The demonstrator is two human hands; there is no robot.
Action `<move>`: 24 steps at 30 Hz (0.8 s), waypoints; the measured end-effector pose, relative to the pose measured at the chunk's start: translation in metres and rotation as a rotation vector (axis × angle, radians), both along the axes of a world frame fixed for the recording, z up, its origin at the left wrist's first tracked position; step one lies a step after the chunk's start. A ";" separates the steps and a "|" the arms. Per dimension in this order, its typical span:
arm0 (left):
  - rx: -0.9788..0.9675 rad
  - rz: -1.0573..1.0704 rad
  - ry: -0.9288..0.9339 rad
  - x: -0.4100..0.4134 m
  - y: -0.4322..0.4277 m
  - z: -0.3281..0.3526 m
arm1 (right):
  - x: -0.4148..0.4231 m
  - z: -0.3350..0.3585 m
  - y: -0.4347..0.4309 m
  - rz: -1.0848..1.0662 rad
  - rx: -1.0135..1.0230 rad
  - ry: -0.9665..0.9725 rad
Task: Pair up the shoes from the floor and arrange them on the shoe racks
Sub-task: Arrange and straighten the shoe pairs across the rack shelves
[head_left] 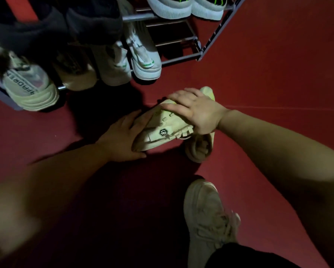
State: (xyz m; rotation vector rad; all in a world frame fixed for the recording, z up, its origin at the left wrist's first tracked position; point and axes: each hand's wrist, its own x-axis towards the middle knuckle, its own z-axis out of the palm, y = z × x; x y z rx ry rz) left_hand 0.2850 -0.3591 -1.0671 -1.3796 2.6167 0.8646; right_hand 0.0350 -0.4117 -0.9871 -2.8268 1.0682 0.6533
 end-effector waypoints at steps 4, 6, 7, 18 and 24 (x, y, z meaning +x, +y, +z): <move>0.006 0.131 0.046 -0.001 0.011 -0.001 | 0.008 -0.012 0.006 -0.247 -0.190 -0.019; 0.028 0.242 -0.004 -0.004 0.015 -0.001 | 0.016 -0.023 0.021 -0.767 -0.203 -0.065; 0.051 0.301 -0.026 -0.005 0.017 0.002 | 0.021 -0.028 0.030 -1.088 -0.145 -0.091; 0.231 0.136 0.000 -0.040 0.064 0.009 | -0.006 -0.068 0.107 -1.371 -0.044 -0.302; 0.055 -0.054 -0.120 -0.042 0.050 0.007 | -0.020 -0.066 0.097 -1.052 0.081 -0.346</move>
